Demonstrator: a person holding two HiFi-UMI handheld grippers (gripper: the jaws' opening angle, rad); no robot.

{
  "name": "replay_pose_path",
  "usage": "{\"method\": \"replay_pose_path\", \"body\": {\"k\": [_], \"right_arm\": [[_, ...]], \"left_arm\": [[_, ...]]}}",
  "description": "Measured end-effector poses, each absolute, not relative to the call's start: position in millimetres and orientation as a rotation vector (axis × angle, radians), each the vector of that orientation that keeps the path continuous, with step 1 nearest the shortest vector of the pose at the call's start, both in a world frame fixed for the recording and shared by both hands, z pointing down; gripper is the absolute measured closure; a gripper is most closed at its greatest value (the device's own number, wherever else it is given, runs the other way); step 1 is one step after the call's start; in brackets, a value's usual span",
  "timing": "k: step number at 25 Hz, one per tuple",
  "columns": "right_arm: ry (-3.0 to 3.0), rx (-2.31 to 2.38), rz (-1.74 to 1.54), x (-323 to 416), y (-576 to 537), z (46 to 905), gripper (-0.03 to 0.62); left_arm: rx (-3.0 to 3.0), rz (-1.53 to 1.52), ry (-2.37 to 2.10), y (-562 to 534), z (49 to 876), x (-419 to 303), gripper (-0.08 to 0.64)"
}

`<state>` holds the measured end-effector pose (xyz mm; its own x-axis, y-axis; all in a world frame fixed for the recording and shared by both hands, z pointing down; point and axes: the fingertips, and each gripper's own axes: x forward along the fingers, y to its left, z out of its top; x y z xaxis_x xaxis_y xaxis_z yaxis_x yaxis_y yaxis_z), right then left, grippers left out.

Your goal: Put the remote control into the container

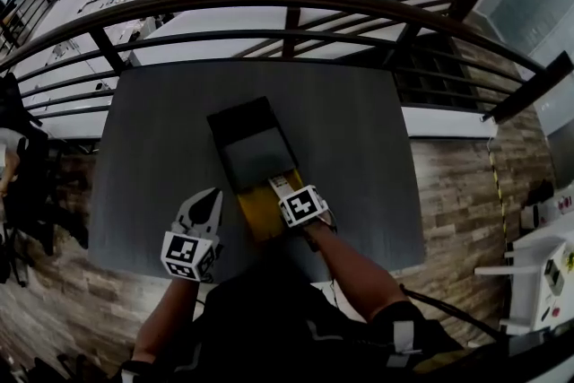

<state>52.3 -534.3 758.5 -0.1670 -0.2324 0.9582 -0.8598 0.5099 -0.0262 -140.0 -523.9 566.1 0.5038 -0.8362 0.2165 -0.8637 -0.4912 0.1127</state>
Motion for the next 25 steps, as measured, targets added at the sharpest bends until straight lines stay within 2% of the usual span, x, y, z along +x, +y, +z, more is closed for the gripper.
{"method": "replay_pose_path", "body": {"k": [25], "right_arm": [[-1.687, 0.883, 0.666, 21.4, -545.1, 788.8, 0.36]], "left_arm": [[2.488, 0.207, -1.551, -497.8, 556.2, -159.3, 0.555]]}}
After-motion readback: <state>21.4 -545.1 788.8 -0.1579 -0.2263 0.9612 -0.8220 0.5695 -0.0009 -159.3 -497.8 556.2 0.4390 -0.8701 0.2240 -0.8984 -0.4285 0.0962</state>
